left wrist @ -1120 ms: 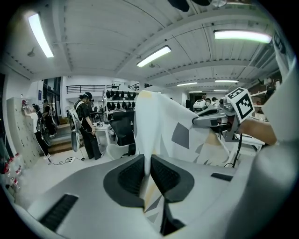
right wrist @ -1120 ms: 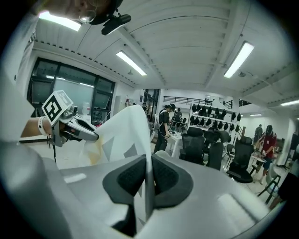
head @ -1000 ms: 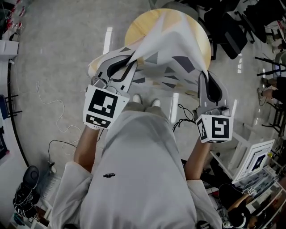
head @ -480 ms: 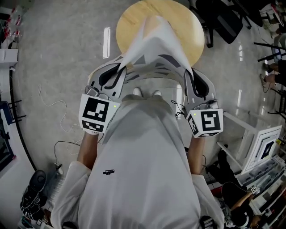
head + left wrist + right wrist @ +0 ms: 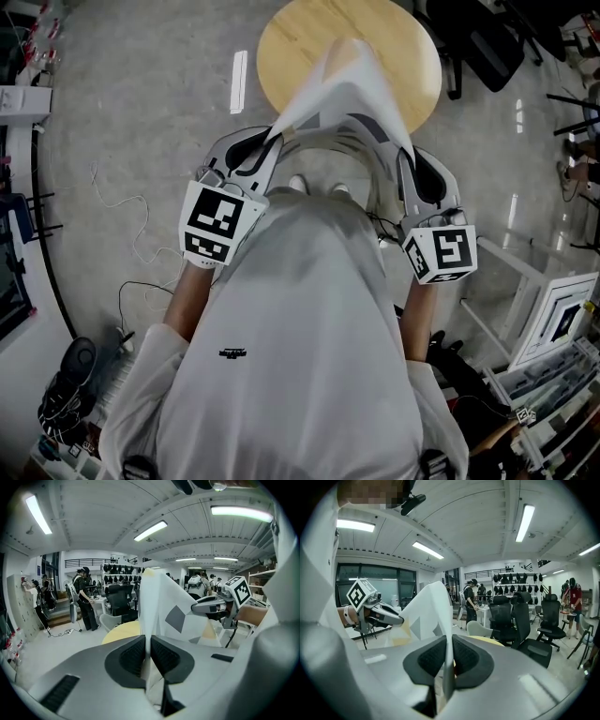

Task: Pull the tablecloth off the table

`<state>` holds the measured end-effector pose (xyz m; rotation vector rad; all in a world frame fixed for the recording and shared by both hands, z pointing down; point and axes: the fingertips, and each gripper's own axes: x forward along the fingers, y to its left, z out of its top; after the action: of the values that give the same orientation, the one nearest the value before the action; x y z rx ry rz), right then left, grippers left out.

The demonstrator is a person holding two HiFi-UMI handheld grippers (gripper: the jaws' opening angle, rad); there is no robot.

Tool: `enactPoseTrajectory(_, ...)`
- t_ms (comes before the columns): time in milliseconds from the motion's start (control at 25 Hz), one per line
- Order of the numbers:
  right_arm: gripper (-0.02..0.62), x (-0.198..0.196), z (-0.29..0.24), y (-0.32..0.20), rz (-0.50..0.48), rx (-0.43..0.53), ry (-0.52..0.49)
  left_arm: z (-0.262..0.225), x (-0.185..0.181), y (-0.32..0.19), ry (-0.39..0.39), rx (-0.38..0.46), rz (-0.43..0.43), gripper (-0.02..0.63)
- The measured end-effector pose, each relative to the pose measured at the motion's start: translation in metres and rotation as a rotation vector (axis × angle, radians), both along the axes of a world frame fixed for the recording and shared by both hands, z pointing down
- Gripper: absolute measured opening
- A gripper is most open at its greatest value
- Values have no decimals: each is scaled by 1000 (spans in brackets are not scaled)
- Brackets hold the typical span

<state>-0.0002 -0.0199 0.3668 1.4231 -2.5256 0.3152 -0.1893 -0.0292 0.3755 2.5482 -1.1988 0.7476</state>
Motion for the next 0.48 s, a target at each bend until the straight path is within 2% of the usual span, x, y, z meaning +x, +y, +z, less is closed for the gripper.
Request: enactPoseTrajectory(480, 41, 7, -3, 20, -67, -10, 45, -8, 7, 9, 5, 29, 31, 31)
